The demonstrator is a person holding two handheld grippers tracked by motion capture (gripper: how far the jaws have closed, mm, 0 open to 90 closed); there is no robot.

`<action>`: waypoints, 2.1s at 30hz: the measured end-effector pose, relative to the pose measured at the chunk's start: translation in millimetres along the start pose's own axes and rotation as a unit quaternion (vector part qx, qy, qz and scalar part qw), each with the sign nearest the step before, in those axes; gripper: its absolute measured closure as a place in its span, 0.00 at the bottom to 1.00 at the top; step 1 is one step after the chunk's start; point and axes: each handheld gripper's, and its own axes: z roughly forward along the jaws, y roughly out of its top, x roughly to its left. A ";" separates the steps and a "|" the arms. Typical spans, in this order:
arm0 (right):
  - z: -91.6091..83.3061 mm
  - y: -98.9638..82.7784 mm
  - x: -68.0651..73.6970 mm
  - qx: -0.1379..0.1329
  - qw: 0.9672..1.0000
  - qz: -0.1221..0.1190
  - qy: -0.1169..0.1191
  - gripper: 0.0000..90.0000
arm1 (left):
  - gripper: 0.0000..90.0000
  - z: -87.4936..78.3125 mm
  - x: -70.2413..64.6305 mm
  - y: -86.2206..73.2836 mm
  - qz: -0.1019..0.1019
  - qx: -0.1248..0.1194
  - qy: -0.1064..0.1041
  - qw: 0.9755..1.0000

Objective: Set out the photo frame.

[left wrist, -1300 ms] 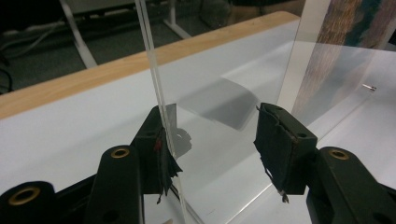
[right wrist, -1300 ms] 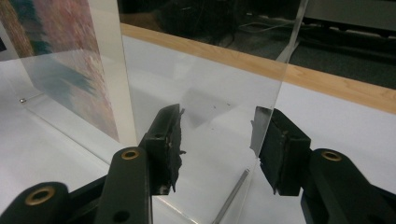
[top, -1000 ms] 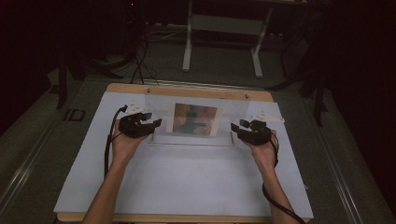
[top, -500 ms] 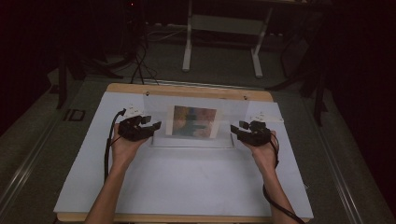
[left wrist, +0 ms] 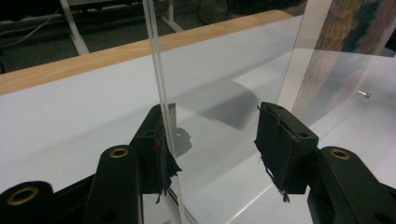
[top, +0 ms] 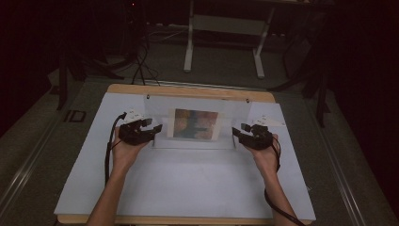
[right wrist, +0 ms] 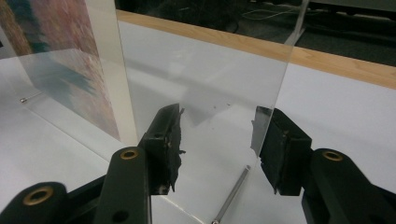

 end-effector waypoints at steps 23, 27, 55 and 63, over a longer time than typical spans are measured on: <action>-4.2 -3.0 5.1 0.000 1.000 -0.006 -0.001 0.58 | 0.50 0.7 8.0 -3.2 -0.019 -0.007 -0.028 0.999; -3.5 -3.7 3.5 -0.003 1.000 -0.008 0.004 0.57 | 0.49 1.2 9.3 -3.4 -0.027 -0.004 -0.032 0.999; -33.2 0.0 -20.0 -0.017 1.000 -0.005 0.023 0.52 | 0.43 -39.2 28.3 -8.0 -0.044 -0.034 -0.013 0.998; -37.8 -9.3 -42.4 -0.011 1.000 0.026 0.012 0.52 | 0.43 -39.5 38.9 -20.8 -0.053 -0.017 0.020 0.998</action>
